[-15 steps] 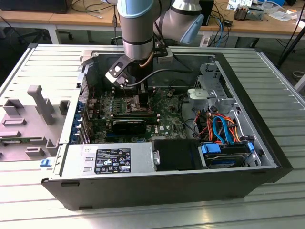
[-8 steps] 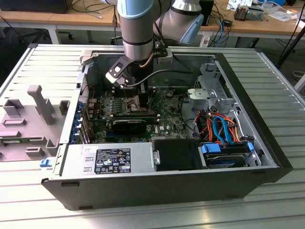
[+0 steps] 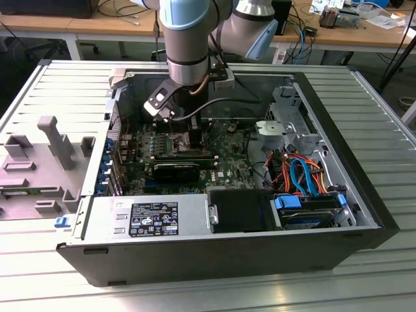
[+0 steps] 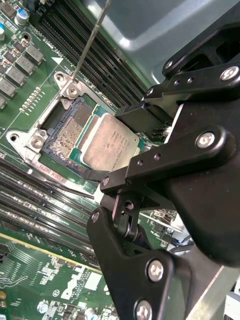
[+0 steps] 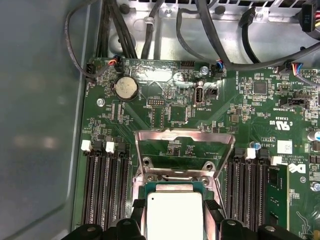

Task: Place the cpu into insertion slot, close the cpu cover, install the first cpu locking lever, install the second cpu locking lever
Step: 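Place the cpu into insertion slot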

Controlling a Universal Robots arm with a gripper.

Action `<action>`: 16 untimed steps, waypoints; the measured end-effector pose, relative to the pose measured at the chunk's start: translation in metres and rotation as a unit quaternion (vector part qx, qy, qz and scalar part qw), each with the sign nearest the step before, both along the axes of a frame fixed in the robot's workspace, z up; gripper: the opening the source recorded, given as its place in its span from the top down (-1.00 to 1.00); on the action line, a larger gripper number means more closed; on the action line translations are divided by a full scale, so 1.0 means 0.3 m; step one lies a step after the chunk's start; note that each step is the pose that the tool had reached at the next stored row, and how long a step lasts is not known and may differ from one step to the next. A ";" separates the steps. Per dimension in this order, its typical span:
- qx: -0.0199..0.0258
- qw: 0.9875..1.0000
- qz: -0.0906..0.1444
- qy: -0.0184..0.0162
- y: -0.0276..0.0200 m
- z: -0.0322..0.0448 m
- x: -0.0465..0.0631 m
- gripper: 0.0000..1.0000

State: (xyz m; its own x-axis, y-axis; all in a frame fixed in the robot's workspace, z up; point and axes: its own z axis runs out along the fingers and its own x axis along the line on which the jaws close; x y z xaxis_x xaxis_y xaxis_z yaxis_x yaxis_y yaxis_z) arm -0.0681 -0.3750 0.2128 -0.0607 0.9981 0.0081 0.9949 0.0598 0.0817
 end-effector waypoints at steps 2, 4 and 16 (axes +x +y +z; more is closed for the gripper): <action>0.000 1.000 0.000 0.000 0.000 -0.002 -0.006 -0.08; 0.000 1.000 -0.001 0.000 0.000 -0.009 -0.012 -0.08; -0.003 1.000 -0.021 0.000 0.000 -0.038 -0.029 -0.08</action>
State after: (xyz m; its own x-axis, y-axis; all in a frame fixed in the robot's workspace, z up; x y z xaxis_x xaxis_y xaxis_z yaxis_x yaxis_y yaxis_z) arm -0.0767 -0.3749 0.2015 -0.0194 0.9998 0.0012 0.9965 0.0192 0.0815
